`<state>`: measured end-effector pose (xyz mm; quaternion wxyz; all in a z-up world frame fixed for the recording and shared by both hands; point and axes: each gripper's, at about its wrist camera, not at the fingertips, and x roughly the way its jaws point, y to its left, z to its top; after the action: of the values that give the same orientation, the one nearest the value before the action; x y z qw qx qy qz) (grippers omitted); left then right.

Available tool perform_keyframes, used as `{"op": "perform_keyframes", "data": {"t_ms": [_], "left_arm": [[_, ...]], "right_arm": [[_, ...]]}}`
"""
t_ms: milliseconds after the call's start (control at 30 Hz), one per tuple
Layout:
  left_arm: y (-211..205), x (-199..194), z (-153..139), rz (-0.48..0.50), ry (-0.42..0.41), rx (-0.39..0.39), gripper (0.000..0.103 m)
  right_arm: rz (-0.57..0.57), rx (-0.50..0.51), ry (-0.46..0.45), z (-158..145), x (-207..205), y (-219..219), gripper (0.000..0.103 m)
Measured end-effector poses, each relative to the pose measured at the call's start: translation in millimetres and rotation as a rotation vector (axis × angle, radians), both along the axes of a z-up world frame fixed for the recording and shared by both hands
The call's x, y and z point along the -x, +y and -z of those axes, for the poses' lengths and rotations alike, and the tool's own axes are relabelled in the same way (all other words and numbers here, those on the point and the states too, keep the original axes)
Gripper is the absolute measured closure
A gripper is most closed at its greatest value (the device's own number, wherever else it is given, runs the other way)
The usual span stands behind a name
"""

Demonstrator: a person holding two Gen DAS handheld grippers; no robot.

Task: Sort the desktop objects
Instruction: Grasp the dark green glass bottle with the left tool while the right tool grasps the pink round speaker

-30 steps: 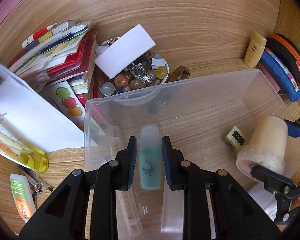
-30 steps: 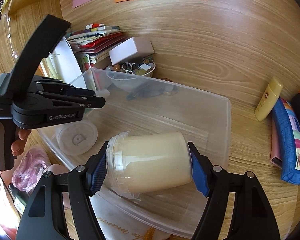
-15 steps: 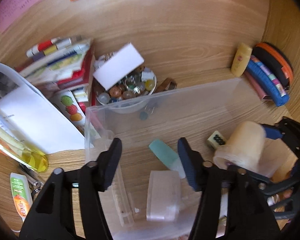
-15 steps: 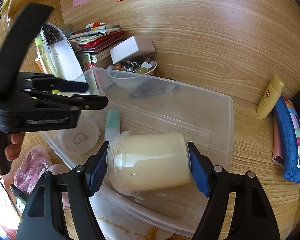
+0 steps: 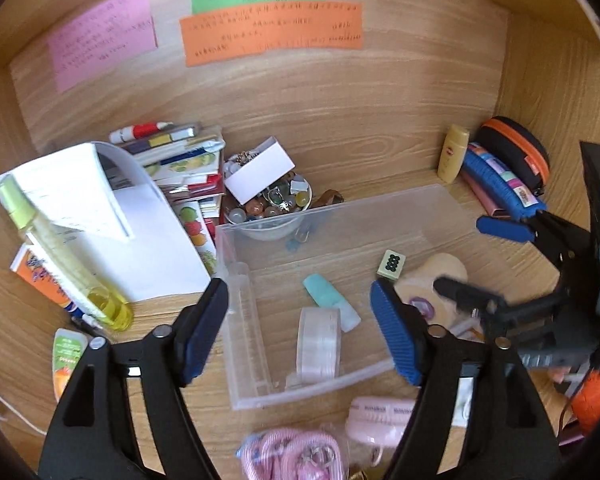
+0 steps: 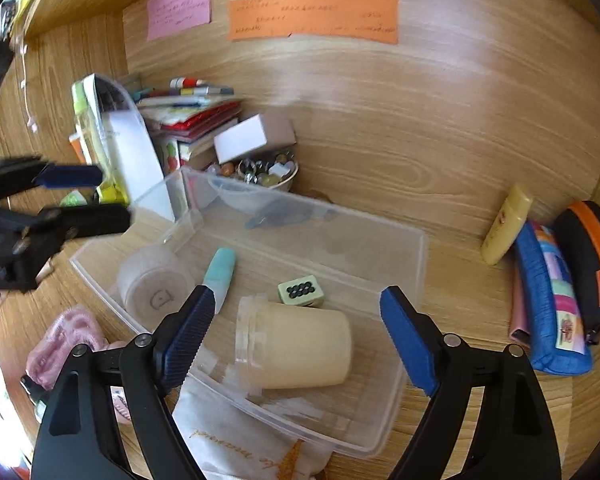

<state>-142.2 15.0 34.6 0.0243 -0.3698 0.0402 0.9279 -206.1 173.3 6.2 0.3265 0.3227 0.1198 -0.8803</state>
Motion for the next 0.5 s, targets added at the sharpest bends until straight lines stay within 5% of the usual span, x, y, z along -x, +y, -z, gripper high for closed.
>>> {"op": "perform_keyframes", "data": {"t_ms": [233,500], "left_arm": [[-6,-36,0,-0.026,0.029,-0.025,0.023],[-10,-73,34,-0.030,-0.040,-0.010,0.021]], "right_arm": [[0.024,0.037,0.024,-22,-15,18,0.018],[0.064,-0.003,0.062,-17,-39,39,0.015]]}}
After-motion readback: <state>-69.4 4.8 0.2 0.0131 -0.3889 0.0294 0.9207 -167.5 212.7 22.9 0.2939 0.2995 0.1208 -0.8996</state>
